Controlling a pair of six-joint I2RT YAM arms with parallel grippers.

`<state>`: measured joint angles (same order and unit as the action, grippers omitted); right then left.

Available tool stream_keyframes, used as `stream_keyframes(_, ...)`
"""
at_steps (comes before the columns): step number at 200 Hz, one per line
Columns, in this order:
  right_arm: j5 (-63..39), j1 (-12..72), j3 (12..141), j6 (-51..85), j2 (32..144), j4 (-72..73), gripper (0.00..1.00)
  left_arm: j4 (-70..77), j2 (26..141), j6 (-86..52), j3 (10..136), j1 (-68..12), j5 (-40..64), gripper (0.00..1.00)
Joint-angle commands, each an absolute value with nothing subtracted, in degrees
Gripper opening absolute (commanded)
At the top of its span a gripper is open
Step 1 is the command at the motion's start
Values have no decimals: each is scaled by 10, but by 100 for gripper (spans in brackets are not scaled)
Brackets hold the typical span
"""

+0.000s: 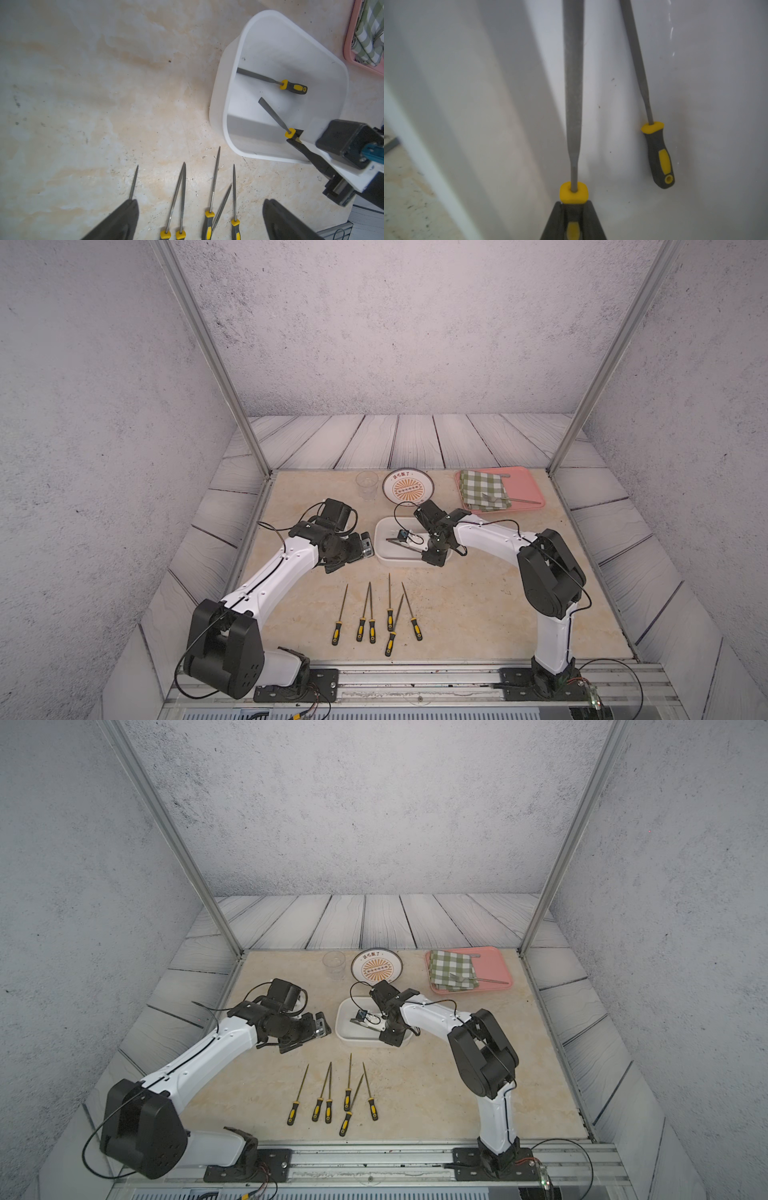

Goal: Put the file tool into the storage box
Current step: Place the file tool in the storage box.

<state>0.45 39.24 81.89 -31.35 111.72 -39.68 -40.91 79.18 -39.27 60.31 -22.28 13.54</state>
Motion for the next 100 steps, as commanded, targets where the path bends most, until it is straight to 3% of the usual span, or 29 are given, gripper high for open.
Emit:
stream_keyframes(1,-19,394,809,-301,1091,-416,17,-413,791,-400,614,-224,136,99)
stream_keyframes(63,-31,394,816,-284,1069,-425,33,-422,794,-402,616,-224,127,99)
stream_keyframes(100,-25,394,842,-246,1053,-449,35,-429,799,-402,632,-225,124,99)
